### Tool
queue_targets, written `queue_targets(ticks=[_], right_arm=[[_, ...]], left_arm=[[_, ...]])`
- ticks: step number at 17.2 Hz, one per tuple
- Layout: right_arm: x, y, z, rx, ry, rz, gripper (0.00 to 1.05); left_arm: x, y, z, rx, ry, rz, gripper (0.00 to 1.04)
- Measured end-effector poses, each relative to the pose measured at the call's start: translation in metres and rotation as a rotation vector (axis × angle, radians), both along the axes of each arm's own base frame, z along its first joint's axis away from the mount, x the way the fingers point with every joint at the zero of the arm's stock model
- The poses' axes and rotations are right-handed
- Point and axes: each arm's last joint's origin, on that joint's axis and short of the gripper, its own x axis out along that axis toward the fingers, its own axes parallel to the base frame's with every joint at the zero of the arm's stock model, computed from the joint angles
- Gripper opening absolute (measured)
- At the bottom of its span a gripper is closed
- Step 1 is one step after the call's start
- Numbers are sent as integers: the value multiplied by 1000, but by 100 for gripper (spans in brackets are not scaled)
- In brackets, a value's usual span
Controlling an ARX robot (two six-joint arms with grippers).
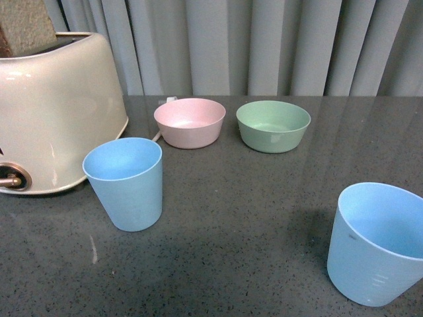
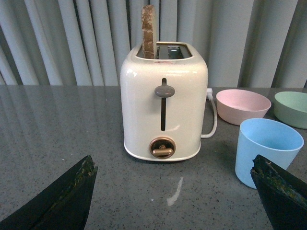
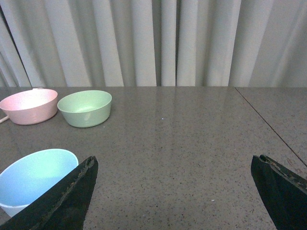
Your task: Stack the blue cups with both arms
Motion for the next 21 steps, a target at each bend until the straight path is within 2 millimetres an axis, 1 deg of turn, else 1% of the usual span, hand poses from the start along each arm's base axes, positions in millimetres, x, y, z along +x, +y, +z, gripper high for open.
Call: queue_targets(ticks=[21], right_arm=[[0, 0, 0, 0, 0, 0, 98]], left_arm=[[0, 0, 0, 0, 0, 0, 98]])
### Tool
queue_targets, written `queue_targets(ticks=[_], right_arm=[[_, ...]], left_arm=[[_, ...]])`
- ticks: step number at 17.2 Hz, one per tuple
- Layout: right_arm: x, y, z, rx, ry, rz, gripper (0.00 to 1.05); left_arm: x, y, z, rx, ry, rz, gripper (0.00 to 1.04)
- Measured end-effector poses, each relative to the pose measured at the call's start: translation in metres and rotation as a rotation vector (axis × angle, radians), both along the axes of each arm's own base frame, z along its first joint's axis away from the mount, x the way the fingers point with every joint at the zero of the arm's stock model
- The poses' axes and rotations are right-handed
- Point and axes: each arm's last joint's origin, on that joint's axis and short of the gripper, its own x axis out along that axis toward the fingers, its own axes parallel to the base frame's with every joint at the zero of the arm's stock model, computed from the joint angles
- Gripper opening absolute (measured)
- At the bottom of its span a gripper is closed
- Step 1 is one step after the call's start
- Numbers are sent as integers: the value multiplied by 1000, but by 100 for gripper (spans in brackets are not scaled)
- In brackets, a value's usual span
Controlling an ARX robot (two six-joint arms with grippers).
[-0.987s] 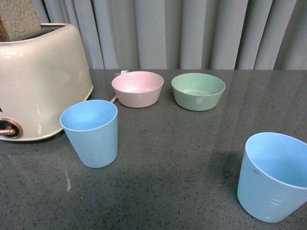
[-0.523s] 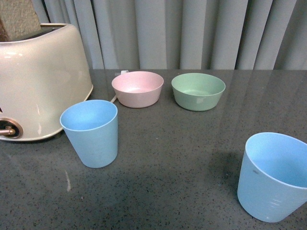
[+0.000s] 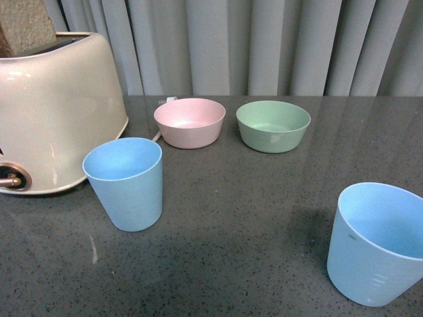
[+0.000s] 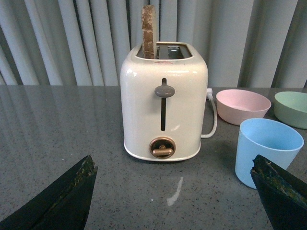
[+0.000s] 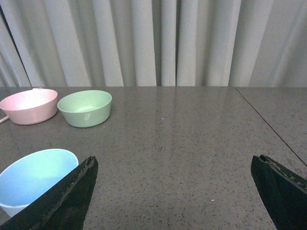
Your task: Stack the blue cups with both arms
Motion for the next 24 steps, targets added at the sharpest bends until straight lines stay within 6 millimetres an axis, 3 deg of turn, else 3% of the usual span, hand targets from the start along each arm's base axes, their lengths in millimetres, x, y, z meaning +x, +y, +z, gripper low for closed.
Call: queue_targets(ticks=[24], right_arm=[[0, 0, 0, 0, 0, 0, 98]], left_arm=[[0, 0, 0, 0, 0, 0, 98]])
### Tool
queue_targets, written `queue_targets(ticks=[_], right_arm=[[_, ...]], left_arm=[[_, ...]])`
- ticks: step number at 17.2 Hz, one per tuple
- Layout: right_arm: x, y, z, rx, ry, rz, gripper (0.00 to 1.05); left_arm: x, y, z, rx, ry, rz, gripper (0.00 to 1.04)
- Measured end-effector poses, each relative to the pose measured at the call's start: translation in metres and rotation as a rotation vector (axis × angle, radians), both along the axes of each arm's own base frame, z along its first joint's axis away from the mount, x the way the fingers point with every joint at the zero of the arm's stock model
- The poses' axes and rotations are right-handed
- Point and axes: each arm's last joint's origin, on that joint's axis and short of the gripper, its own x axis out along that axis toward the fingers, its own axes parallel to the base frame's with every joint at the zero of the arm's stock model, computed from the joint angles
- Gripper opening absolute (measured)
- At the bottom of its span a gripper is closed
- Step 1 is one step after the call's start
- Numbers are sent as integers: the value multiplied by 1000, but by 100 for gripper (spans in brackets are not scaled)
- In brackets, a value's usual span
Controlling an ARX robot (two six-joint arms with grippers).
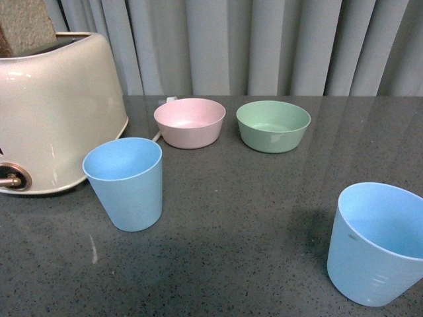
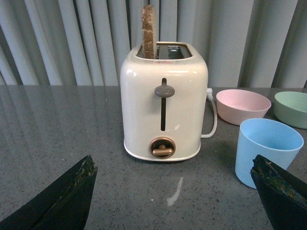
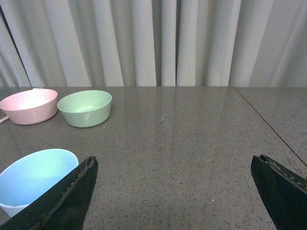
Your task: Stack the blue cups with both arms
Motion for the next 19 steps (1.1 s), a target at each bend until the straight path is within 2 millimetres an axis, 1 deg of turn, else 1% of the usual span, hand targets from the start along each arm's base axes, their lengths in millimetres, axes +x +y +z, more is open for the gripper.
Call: queue_targets(ticks=[2, 3, 4, 5, 6, 7, 8, 9, 10, 12, 13, 15, 18, 19], right_arm=[[0, 0, 0, 0, 0, 0, 98], [0, 0, 0, 0, 1, 0, 98], [0, 0, 0, 0, 0, 0, 98], [0, 0, 0, 0, 0, 0, 98], [0, 0, 0, 0, 0, 0, 98], [0, 0, 0, 0, 0, 0, 98], [0, 0, 0, 0, 0, 0, 98], [0, 0, 0, 0, 0, 0, 98], [0, 0, 0, 0, 0, 0, 98], [0, 0, 0, 0, 0, 0, 98], [0, 0, 0, 0, 0, 0, 98], [0, 0, 0, 0, 0, 0, 98], [0, 0, 0, 0, 0, 0, 98], [0, 0, 0, 0, 0, 0, 98]], left_arm=[[1, 2, -4, -21, 122, -51, 98], [2, 3, 1, -38, 134, -109, 98], [7, -5, 32, -21, 23, -184, 98], [38, -21, 56, 21, -17, -297, 98], [53, -30, 70, 44, -39, -340, 98], [73, -44, 84, 71, -39, -402, 98], [92, -57, 89, 87, 7, -450, 98], [110, -71, 88, 94, 78, -499, 98], [128, -87, 80, 120, 182, -541, 98], [148, -106, 69, 142, 324, -594, 98], [154, -112, 67, 153, 370, -604, 98], [160, -117, 61, 193, 456, -608, 98], [161, -117, 54, 239, 547, -605, 98], [163, -117, 53, 255, 552, -595, 98]])
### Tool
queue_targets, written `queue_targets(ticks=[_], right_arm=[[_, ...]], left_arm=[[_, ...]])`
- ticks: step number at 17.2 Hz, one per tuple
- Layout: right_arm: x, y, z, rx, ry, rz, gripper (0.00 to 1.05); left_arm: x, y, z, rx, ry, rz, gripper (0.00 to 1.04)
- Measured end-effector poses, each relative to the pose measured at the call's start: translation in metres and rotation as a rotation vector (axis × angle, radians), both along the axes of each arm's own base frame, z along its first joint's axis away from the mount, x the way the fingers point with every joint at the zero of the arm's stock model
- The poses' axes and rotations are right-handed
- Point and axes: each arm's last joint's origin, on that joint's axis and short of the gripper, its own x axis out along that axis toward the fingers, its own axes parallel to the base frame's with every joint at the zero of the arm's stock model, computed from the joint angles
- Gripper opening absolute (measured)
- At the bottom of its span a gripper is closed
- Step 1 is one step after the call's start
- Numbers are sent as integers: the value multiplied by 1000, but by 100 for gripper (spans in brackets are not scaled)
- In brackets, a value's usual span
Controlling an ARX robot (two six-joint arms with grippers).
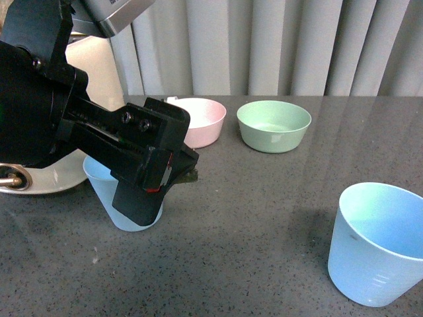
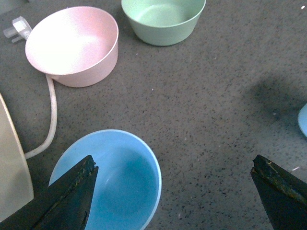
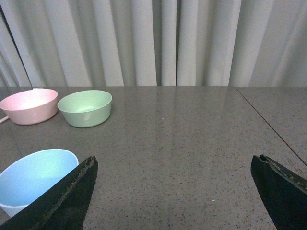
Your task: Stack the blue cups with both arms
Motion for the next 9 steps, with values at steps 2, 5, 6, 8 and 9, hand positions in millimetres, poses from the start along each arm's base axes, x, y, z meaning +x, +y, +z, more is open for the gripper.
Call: queue_targets(ticks=[2, 5, 6, 8, 9], right_arm=[[0, 0, 0, 0, 0, 0, 98], [0, 0, 0, 0, 0, 0, 98], [0, 0, 0, 0, 0, 0, 98], [0, 0, 0, 0, 0, 0, 98], [0, 0, 0, 0, 0, 0, 98]], left_arm=[[5, 2, -6, 40, 11, 11, 98], [7, 3, -9, 61, 12, 4, 98], [7, 3, -10, 67, 13, 1, 98], [8, 2, -16, 75, 36, -5, 98], [8, 1, -19, 83, 52, -10, 98]])
